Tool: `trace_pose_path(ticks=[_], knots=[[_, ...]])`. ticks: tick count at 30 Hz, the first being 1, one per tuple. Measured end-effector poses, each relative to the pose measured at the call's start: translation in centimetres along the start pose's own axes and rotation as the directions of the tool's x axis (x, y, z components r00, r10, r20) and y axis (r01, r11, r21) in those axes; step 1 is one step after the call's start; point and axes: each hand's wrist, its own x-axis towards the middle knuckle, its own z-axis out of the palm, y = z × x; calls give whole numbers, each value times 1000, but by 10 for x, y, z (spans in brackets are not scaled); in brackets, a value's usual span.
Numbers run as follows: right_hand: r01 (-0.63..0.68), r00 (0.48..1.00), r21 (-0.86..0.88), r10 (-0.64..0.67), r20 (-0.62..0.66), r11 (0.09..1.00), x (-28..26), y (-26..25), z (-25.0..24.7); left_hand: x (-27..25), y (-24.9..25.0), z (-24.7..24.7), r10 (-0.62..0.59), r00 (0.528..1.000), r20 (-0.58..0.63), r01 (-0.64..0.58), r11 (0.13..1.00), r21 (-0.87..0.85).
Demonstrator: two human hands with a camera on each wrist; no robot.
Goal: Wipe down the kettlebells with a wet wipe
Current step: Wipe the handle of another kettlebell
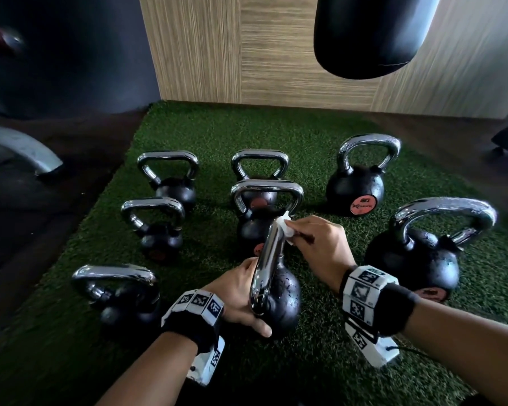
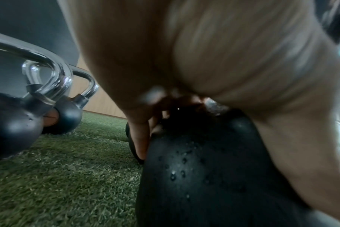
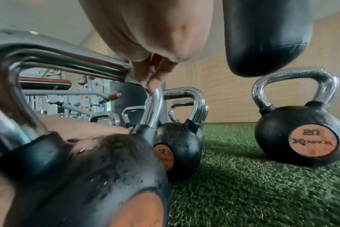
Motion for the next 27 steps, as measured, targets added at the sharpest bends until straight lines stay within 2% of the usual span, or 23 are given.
trace_pose_path(ticks=[4, 9, 14, 17, 19, 22, 24, 27], knots=[[53, 997, -40, -51, 53, 998, 7, -5, -4, 3, -2, -3, -65, 998, 20, 65, 998, 12], [239, 959, 5, -237, 156, 971, -24, -21, -6, 8, 1, -8, -161, 986, 48, 153, 979, 137], [199, 967, 15, -198, 162, 980, -12, -29, -13, 11, 8, -14, -182, 981, 63, 167, 967, 194], [184, 966, 49, -190, 174, 982, -22, -38, -12, 13, 11, -18, -163, 981, 102, 142, 971, 190], [115, 979, 96, -129, 157, 989, -26, -42, -13, 13, 12, -20, -118, 986, 117, 97, 980, 172], [-75, 985, 156, 49, 166, 985, -18, -44, -18, 12, 14, -22, -84, 988, 133, 62, 985, 160], [-187, 966, 187, 146, 212, 964, -20, -44, -17, 13, 14, -23, -67, 986, 152, 43, 987, 156], [-308, 923, 244, 226, 312, 920, -32, -46, -10, 13, 15, -22, -69, 987, 148, 43, 984, 170]])
